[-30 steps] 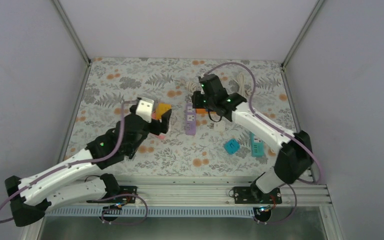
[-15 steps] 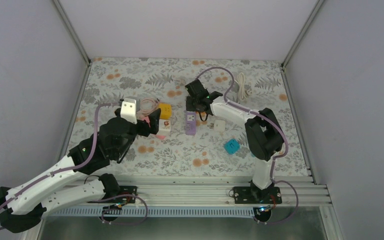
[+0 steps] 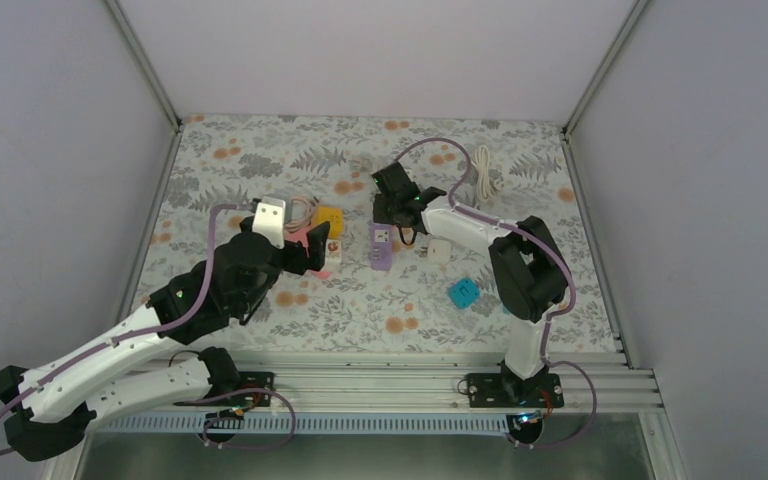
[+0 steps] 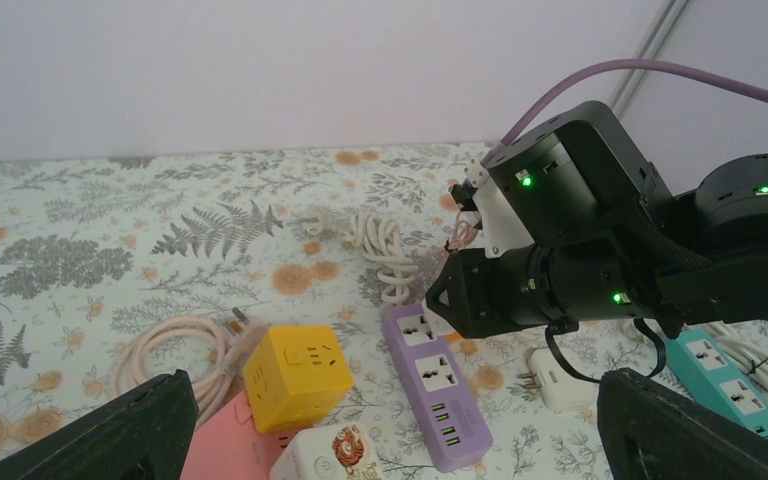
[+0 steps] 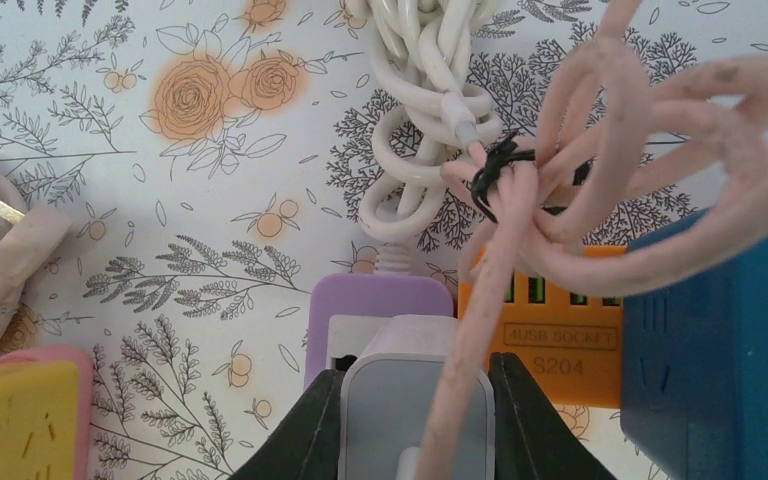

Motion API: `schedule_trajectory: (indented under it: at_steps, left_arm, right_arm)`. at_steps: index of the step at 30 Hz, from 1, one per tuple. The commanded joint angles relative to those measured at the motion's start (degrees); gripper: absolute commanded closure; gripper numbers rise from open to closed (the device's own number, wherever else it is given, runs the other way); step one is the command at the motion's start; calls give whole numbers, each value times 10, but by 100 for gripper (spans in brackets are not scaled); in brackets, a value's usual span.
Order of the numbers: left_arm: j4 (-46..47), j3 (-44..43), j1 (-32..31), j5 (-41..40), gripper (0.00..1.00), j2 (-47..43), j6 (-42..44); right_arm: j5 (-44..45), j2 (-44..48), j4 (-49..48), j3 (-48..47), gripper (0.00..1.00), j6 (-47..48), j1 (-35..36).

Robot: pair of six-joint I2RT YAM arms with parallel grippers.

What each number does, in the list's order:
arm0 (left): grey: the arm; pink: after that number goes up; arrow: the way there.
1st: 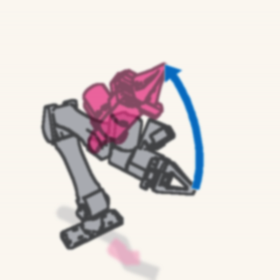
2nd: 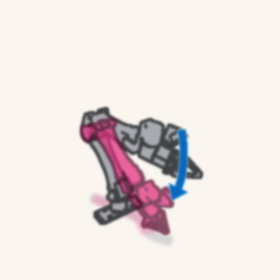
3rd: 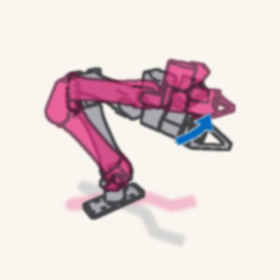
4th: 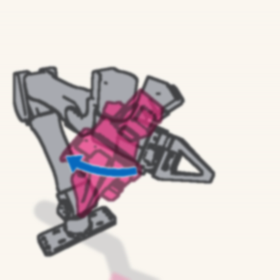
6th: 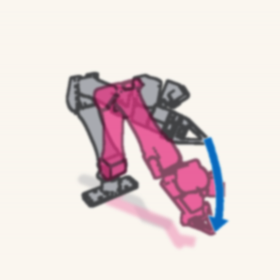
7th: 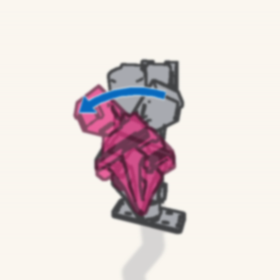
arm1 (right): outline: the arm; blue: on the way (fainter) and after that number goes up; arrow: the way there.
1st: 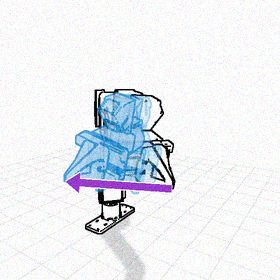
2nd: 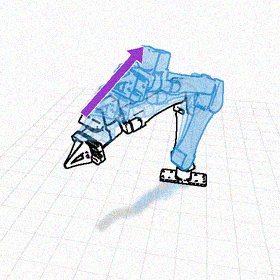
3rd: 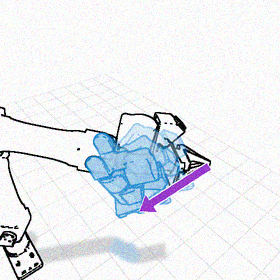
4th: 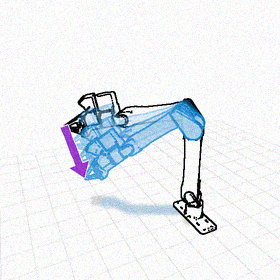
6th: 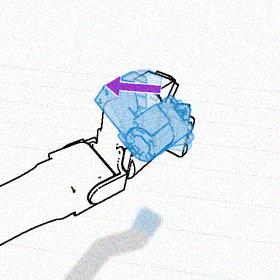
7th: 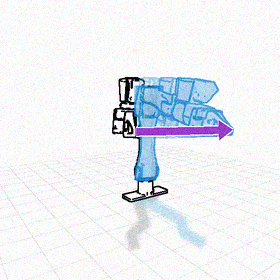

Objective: Insert the plug
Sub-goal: Insert the plug into the socket.

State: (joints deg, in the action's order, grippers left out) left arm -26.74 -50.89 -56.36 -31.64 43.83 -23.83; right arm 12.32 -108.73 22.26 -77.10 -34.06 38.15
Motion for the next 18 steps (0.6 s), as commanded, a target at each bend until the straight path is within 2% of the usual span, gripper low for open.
schedule_trajectory:
  at_steps: [1, 18]
  left_arm:
    - [-1, -3, 1, 2, 0, -2, -7]
    - [1, -5, 1, -2, 0, 16, -4]
  right_arm:
    - [20, -7, -25, -5, 96, -7, -6]
    - [-18, -20, -29, 2, 95, -16, -8]
